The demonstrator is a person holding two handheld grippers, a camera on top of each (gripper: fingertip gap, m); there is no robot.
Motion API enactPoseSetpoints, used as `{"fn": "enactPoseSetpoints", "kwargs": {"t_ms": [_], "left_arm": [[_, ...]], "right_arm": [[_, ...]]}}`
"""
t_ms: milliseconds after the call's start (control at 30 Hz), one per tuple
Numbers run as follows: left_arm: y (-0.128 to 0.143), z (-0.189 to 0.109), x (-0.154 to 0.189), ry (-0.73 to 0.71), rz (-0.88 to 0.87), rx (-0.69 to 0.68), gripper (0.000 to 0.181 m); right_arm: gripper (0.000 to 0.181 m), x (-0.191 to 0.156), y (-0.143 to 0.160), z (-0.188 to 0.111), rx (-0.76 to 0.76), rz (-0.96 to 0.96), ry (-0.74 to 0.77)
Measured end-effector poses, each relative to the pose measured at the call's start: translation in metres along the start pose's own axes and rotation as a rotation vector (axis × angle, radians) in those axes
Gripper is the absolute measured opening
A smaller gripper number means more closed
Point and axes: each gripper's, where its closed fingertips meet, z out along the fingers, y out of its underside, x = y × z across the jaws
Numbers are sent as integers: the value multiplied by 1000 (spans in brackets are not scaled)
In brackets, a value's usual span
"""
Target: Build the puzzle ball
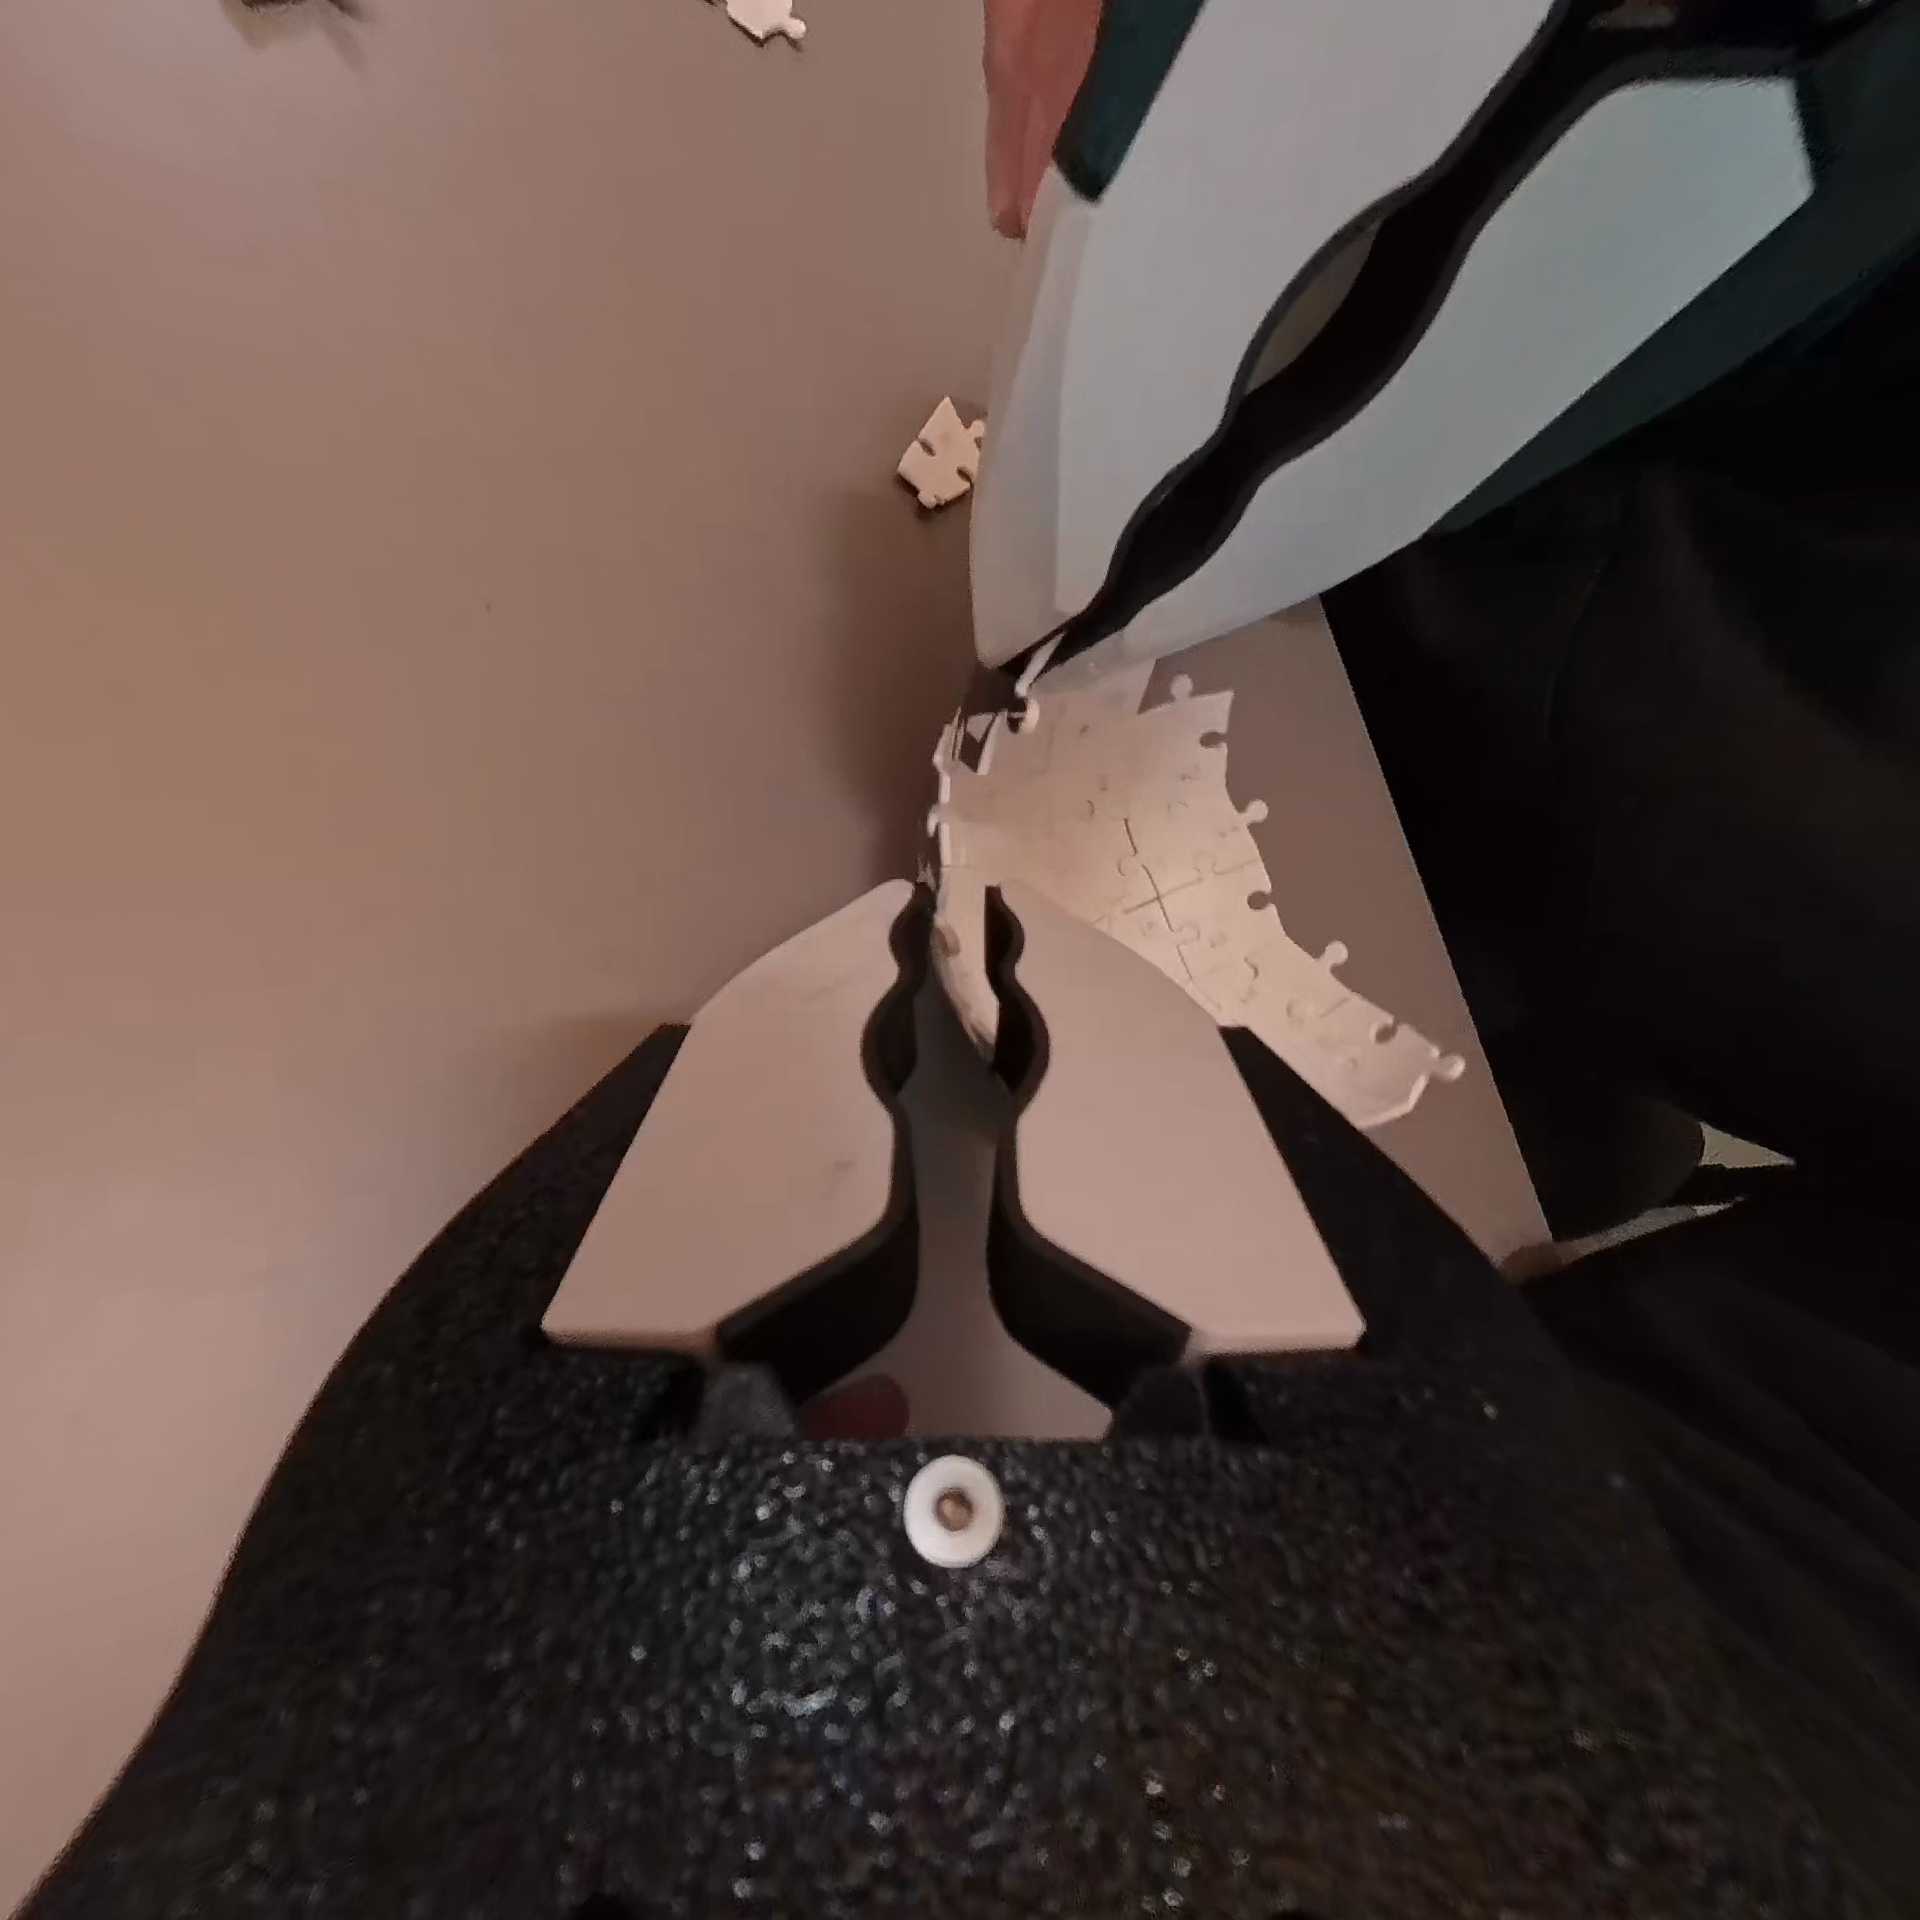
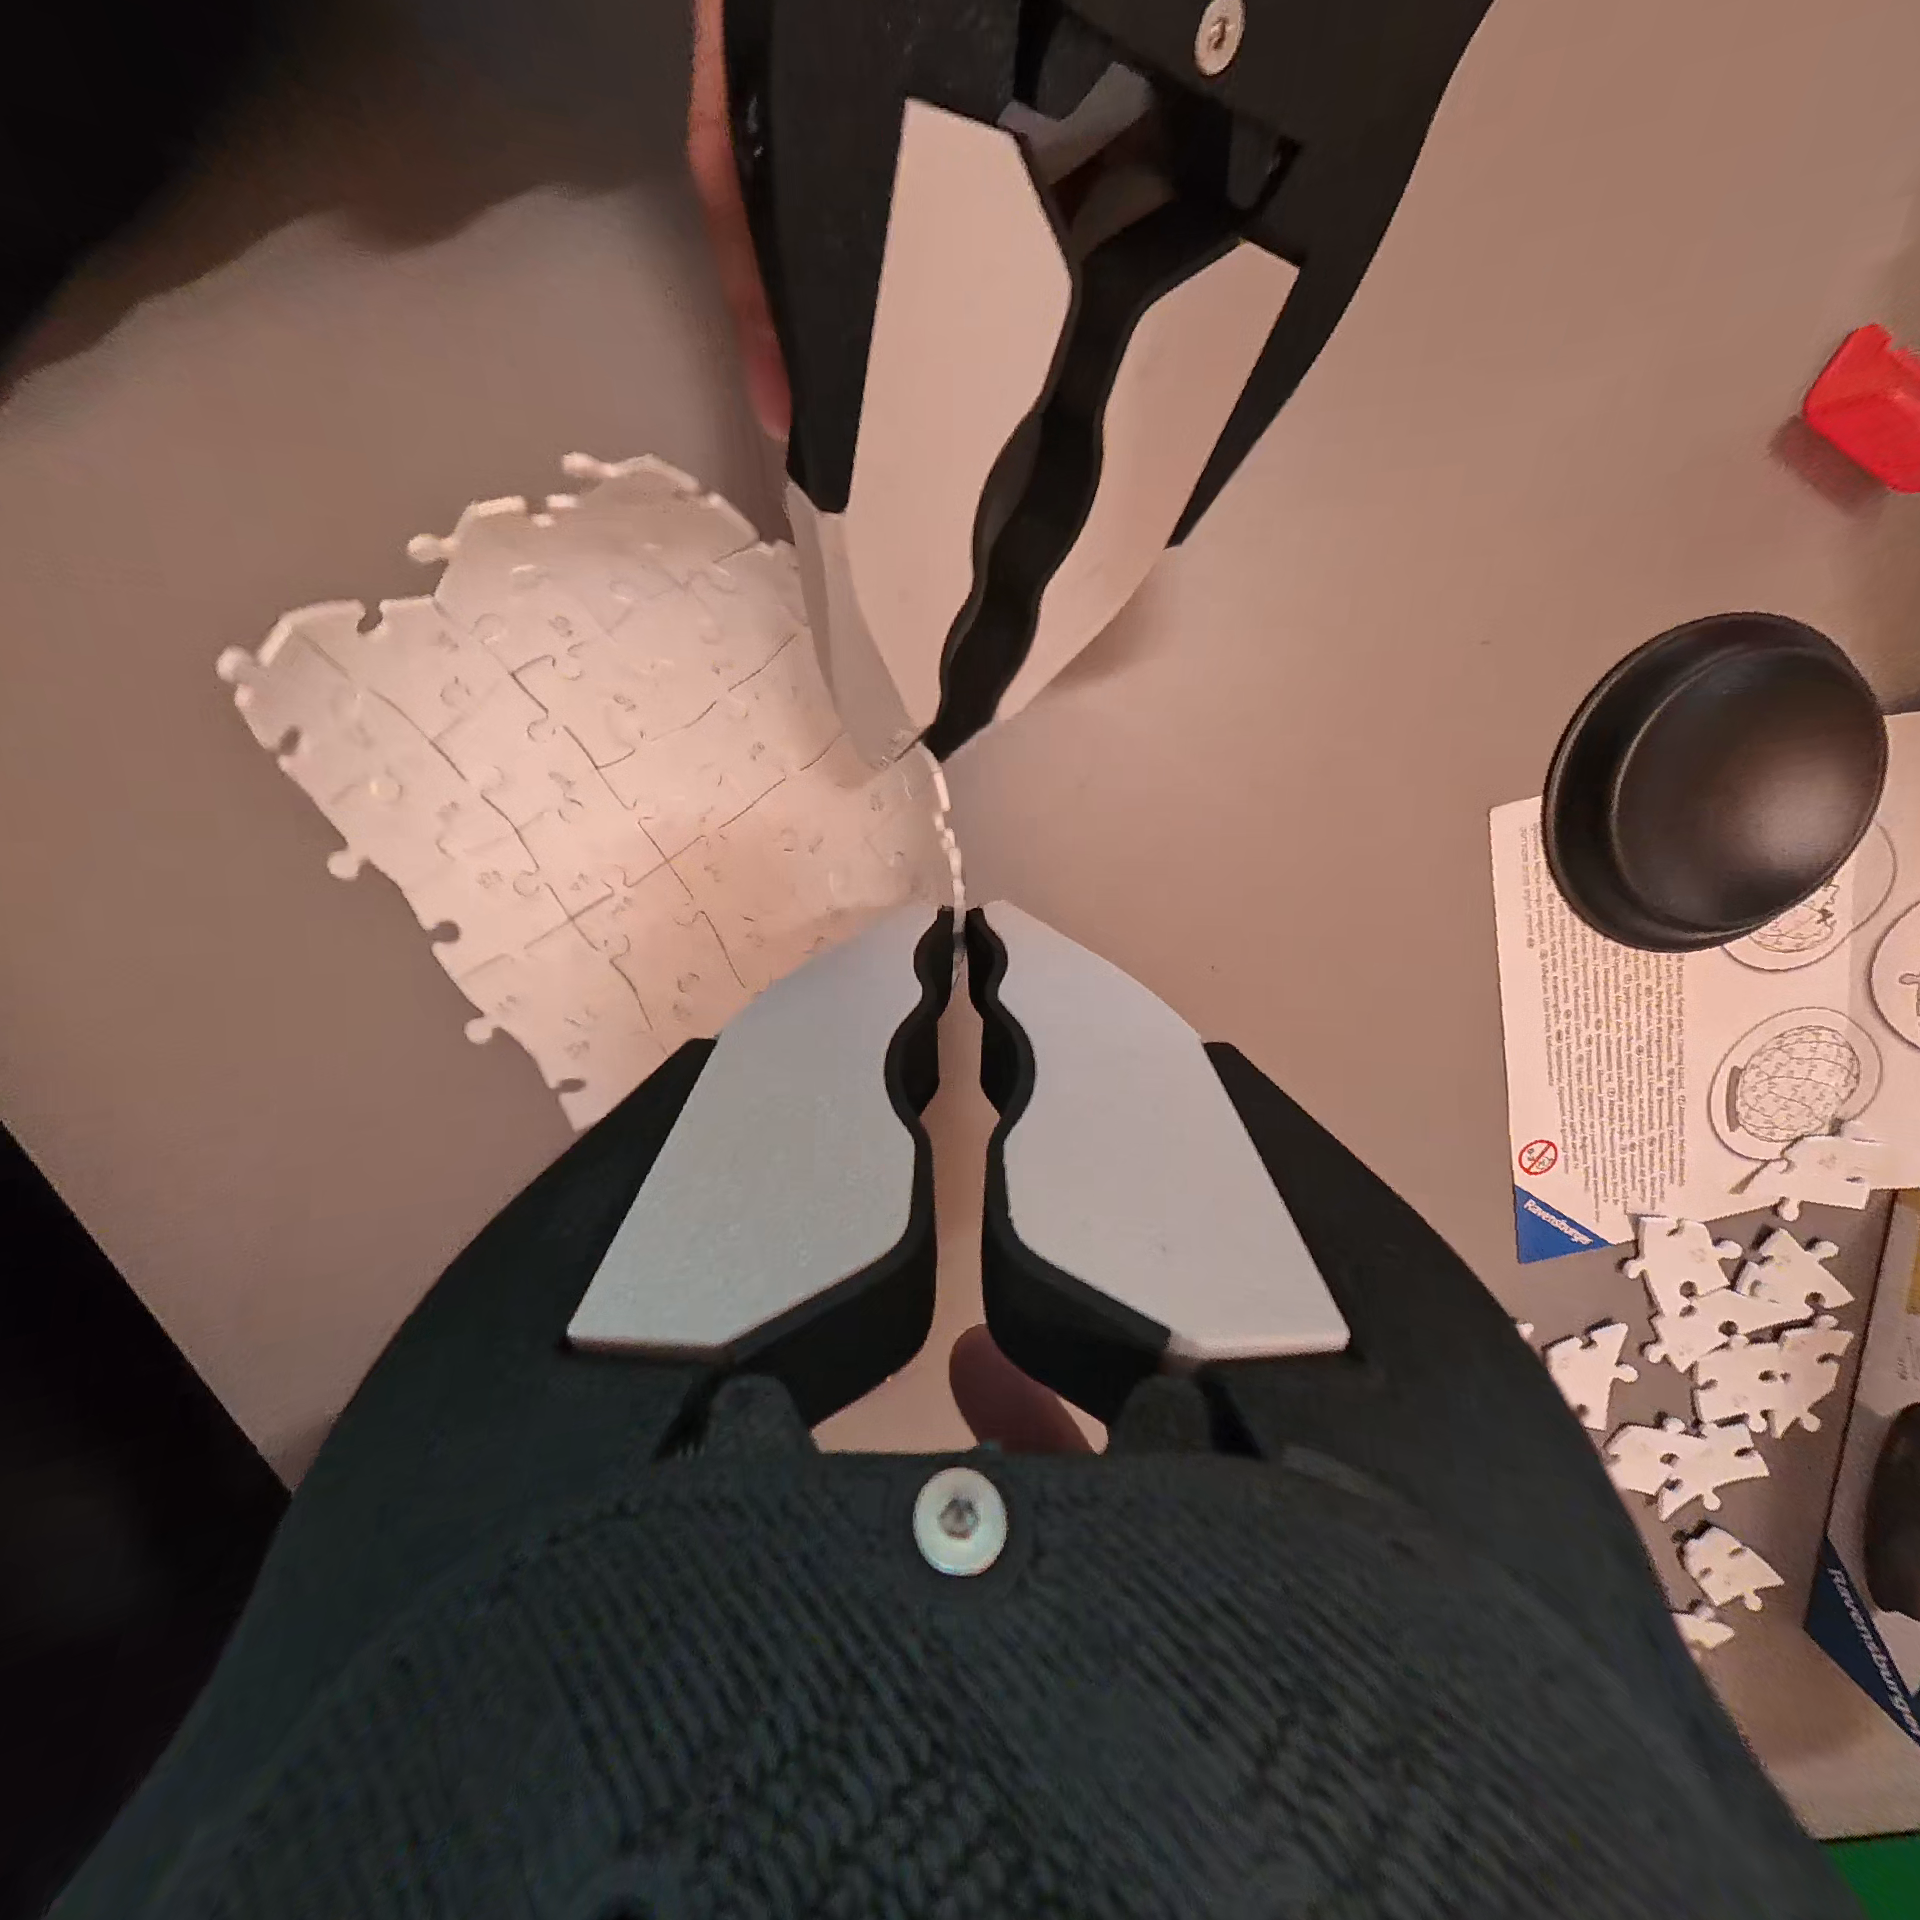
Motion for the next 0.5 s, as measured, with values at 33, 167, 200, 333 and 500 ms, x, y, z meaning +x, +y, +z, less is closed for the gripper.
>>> {"fn": "enactPoseSetpoints", "kwargs": {"t_ms": [33,167,200,333,500], "left_arm": [[-2,1,0,2,6,6,9],[-12,3,-1,-17,47,34,10],[-14,4,1,-9,63,48,10],[-19,9,6,29,116,71,11],[-17,15,-1,-8,94,27,10]], "right_arm": [[3,0,1,1,0,0,5],[2,-9,6,7,-11,33,-4],[3,-10,7,5,-14,28,15],[2,-2,11,0,-20,71,82],[2,-3,16,5,-28,111,68]]}}
